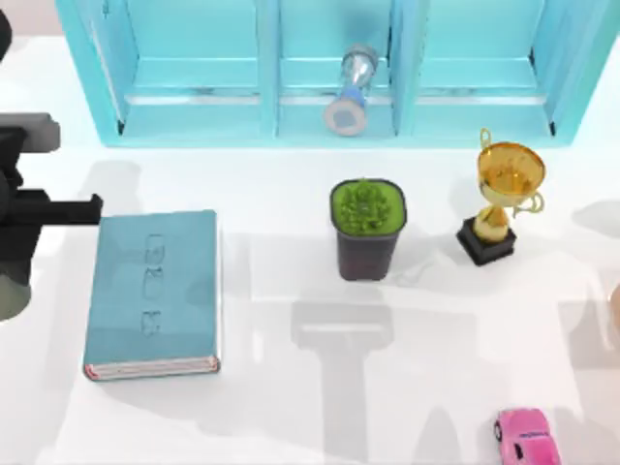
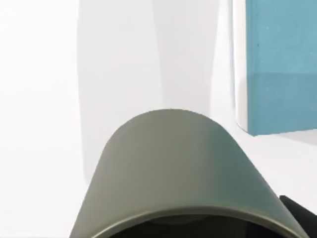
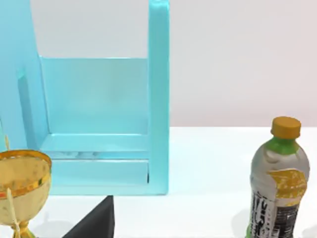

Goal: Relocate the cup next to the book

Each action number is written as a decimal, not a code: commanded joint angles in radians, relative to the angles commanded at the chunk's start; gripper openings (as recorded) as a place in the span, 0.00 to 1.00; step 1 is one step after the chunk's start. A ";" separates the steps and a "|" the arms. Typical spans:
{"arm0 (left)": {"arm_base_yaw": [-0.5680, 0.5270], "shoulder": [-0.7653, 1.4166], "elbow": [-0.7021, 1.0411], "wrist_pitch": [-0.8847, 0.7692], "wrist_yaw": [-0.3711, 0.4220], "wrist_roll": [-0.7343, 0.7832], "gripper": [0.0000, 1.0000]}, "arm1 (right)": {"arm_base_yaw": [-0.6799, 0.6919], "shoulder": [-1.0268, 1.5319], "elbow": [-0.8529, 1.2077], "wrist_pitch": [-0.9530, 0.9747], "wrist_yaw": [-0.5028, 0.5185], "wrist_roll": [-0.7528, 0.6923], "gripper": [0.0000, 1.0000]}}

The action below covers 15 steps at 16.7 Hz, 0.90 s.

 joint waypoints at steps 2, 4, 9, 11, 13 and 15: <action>-0.008 -0.014 -0.017 -0.002 0.003 -0.018 0.00 | 0.000 0.000 0.000 0.000 0.000 0.000 1.00; -0.008 -0.014 -0.017 -0.002 0.003 -0.018 0.00 | 0.000 0.000 0.000 0.000 0.000 0.000 1.00; 0.003 -0.004 -0.052 0.040 0.003 -0.008 0.00 | 0.000 0.000 0.000 0.000 0.000 0.000 1.00; 0.008 0.005 -0.111 0.109 0.003 -0.003 0.00 | 0.000 0.000 0.000 0.000 0.000 0.000 1.00; 0.014 0.012 -0.175 0.196 0.002 0.002 0.00 | 0.000 0.000 0.000 0.000 0.000 0.000 1.00; 0.019 0.024 -0.223 0.247 0.003 0.008 0.00 | 0.000 0.000 0.000 0.000 0.000 0.000 1.00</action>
